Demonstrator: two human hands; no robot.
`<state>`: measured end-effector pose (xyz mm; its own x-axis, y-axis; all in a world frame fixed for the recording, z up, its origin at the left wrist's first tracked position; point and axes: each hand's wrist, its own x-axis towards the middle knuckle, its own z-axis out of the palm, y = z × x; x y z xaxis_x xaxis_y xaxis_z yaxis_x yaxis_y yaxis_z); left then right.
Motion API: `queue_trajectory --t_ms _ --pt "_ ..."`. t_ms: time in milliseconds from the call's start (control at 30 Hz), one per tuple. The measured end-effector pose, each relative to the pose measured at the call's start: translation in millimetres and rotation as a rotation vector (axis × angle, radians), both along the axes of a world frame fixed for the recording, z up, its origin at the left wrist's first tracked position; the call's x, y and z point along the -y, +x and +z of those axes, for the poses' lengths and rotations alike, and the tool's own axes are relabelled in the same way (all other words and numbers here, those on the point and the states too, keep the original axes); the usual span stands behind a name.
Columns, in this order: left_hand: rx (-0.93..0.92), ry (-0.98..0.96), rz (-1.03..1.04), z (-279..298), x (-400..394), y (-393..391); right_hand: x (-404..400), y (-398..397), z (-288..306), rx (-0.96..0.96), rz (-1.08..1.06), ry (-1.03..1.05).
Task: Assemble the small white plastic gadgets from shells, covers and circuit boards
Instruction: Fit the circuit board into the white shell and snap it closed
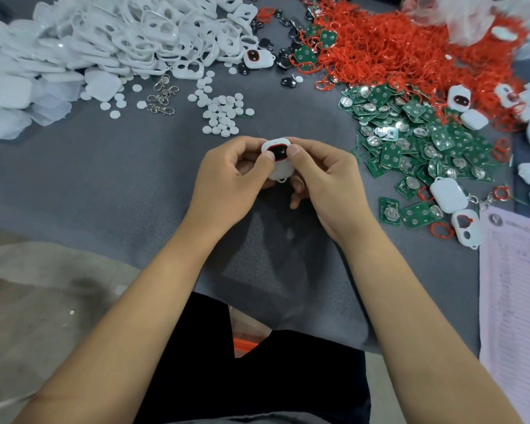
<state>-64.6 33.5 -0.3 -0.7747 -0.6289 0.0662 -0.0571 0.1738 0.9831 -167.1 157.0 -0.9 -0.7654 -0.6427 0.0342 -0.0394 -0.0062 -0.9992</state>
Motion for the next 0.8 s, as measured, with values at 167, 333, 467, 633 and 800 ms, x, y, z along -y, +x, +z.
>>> queue_trajectory --t_ms 167,333,467,633,800 --pt "-0.051 0.114 0.066 0.2 -0.7 -0.7 -1.6 -1.5 0.2 0.006 0.081 0.016" --pt "-0.113 0.133 -0.017 -0.7 3.1 2.6 -1.9 -2.2 0.5 0.040 0.067 0.014" --pt "-0.112 0.086 -0.107 -4.5 4.0 1.3 -1.2 -3.6 -1.4 0.099 0.007 0.010" --pt "-0.147 0.102 -0.140 -5.5 3.0 1.0 -2.6 -3.1 0.1 0.136 0.013 -0.013" --pt "-0.179 0.137 -0.130 -3.2 -1.0 0.3 -8.0 0.0 6.2 0.162 0.000 -0.025"
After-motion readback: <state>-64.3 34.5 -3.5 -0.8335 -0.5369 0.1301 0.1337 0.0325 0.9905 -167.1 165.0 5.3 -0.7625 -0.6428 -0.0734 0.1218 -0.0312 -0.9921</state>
